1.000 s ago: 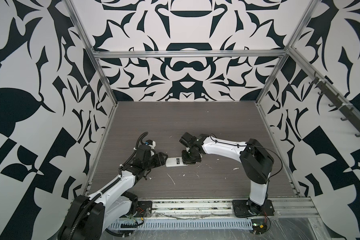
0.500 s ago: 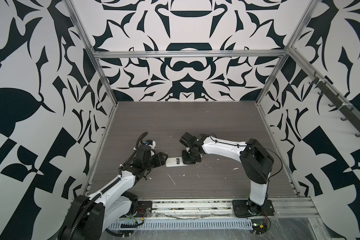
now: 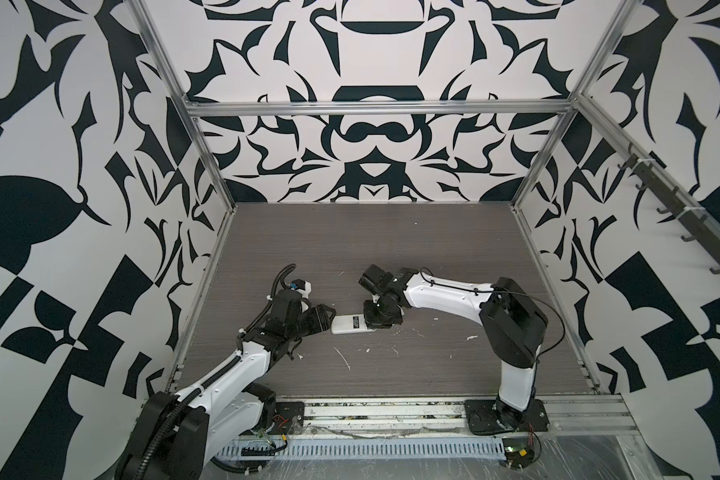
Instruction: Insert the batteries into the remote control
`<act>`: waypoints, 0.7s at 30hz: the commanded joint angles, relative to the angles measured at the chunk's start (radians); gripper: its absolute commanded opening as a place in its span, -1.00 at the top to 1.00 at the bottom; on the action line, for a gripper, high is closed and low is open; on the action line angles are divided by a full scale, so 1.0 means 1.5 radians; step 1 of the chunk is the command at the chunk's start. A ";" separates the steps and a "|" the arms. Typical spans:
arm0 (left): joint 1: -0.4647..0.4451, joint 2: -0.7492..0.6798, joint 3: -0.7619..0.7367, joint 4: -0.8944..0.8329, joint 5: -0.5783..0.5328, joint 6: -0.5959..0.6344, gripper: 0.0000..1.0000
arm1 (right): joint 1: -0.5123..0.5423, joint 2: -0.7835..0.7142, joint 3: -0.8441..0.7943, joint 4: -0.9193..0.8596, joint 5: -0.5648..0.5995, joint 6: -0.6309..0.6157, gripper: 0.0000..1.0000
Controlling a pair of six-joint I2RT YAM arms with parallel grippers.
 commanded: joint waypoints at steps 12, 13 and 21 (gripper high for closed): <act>-0.001 -0.009 -0.010 0.007 0.010 0.003 -0.20 | 0.003 -0.009 0.007 -0.005 0.013 -0.002 0.73; -0.001 -0.009 -0.010 0.007 0.009 0.003 -0.20 | 0.003 -0.008 0.007 -0.006 0.014 -0.003 0.73; -0.001 -0.008 -0.009 0.006 0.008 0.001 -0.20 | 0.010 -0.003 0.022 -0.029 0.027 -0.019 0.85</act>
